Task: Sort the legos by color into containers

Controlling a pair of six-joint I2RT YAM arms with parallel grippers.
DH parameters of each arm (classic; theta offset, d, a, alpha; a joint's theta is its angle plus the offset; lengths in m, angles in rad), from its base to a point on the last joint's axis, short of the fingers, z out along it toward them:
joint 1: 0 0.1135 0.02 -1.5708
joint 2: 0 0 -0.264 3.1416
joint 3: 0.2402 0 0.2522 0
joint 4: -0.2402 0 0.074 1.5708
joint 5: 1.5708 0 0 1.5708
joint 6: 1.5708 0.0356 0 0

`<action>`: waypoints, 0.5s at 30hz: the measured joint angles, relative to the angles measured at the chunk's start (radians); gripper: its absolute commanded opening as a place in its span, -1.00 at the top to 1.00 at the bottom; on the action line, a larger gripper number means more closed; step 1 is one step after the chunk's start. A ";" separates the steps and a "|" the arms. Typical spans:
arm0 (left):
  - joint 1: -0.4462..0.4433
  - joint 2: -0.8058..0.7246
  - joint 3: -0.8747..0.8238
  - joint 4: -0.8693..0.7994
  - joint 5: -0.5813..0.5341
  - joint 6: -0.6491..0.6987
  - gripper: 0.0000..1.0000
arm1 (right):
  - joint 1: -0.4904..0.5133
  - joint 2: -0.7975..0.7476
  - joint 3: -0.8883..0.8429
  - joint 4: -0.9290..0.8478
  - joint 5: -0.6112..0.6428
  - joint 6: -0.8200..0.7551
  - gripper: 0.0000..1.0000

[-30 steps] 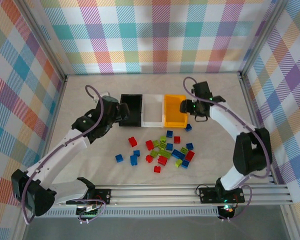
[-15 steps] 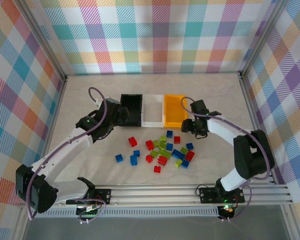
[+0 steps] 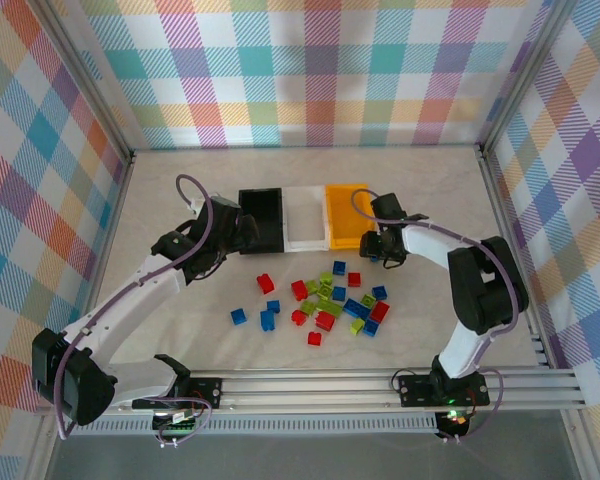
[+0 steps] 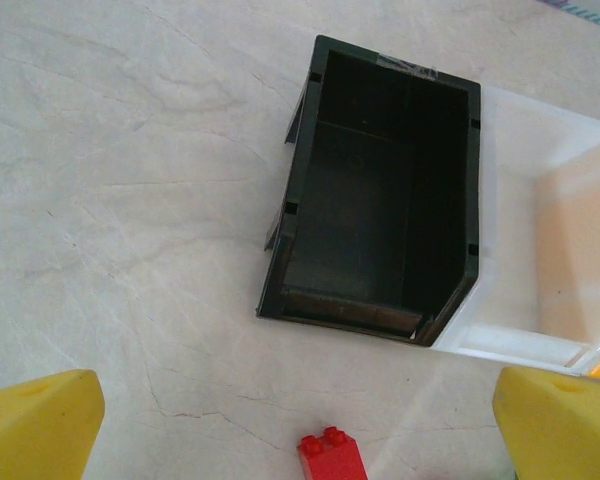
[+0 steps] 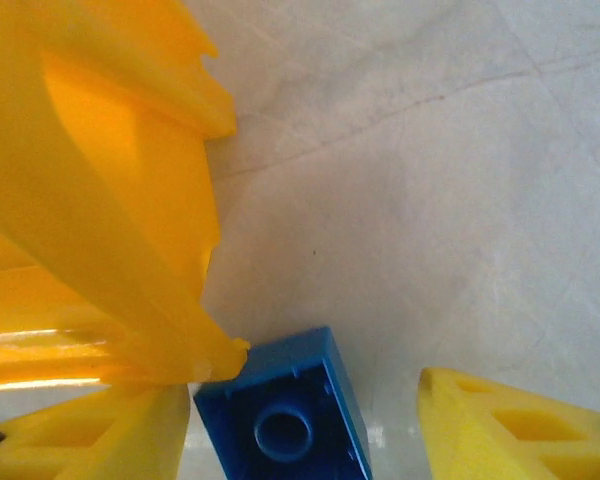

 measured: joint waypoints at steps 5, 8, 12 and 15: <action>0.001 0.000 0.000 0.000 0.001 0.000 -1.00 | 0.000 0.003 0.001 0.004 -0.004 -0.005 -0.11; 0.001 0.000 0.000 0.000 0.000 -0.002 -1.00 | 0.000 0.003 -0.002 0.008 -0.013 -0.004 -0.06; 0.013 0.009 0.000 0.001 0.009 -0.020 -1.00 | 0.000 0.003 -0.024 0.016 -0.029 -0.004 0.03; 0.029 0.018 0.000 0.001 0.027 -0.034 -1.00 | 0.000 0.003 -0.035 0.017 -0.034 -0.003 0.06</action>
